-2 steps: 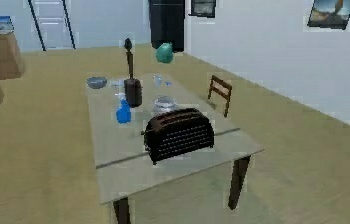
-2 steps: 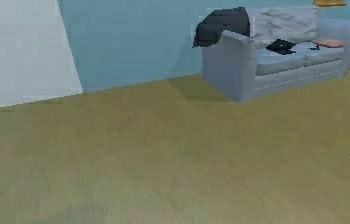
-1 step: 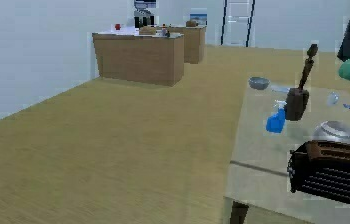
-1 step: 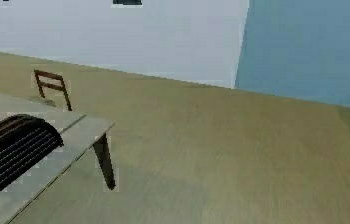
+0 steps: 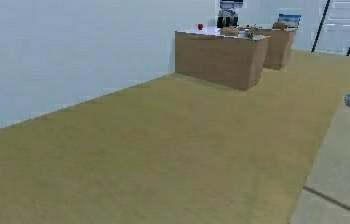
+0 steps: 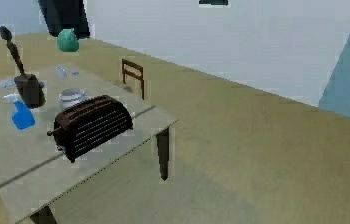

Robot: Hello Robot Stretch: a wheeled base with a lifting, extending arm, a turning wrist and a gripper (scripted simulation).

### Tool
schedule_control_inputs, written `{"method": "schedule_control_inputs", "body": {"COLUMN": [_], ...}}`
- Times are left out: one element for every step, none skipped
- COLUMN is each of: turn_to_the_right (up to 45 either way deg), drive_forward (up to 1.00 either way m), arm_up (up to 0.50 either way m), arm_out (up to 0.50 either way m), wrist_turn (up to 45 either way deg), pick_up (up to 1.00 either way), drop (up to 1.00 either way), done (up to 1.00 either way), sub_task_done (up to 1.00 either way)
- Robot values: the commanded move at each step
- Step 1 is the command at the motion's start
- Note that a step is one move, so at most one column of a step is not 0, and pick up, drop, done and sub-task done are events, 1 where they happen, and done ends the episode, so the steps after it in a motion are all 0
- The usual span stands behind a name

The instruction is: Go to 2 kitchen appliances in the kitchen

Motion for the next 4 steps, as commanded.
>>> {"method": "schedule_control_inputs", "body": {"turn_to_the_right": [0.0,36.0,0.0,0.0], "drive_forward": [0.70,0.00,1.00,1.00], "arm_up": [0.00,0.00,0.00,0.00], "arm_out": [0.00,0.00,0.00,0.00], "wrist_turn": [0.0,0.0,0.0,0.0], "pick_up": [0.00,0.00,0.00,0.00], "drop": [0.00,0.00,0.00,0.00], "done": [0.00,0.00,0.00,0.00], "sub_task_done": [0.00,0.00,0.00,0.00]}}
